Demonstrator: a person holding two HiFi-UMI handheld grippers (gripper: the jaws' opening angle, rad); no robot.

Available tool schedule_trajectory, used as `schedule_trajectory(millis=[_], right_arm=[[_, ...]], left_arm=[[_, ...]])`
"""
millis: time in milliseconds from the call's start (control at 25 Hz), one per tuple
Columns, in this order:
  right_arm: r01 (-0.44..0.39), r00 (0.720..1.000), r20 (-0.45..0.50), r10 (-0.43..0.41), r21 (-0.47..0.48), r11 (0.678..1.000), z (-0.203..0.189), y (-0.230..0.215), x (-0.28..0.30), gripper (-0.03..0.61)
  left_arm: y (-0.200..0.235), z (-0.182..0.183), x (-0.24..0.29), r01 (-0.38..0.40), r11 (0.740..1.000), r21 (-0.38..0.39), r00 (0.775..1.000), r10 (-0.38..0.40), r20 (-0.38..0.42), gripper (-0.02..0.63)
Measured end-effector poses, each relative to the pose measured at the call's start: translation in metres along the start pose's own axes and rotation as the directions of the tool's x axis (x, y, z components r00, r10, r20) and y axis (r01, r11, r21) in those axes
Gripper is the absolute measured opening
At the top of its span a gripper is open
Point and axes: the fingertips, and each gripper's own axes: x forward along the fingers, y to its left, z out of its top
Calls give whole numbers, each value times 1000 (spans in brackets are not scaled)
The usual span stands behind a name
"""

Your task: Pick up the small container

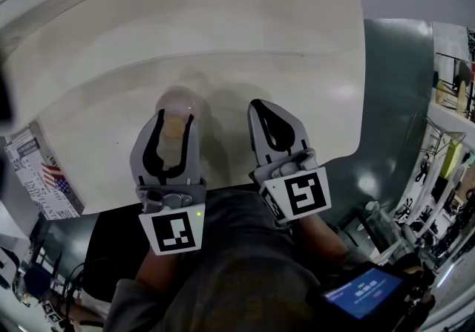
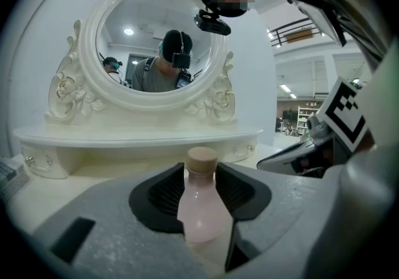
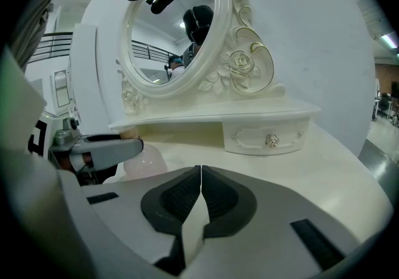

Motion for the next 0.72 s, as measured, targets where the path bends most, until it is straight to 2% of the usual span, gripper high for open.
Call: schedule_trajectory(millis=[720], right_arm=[[4, 1000, 5, -4, 3, 1000, 0, -2, -3, 14]], left_arm=[[-2, 2, -1, 4, 999, 35, 1000, -4, 8, 147]])
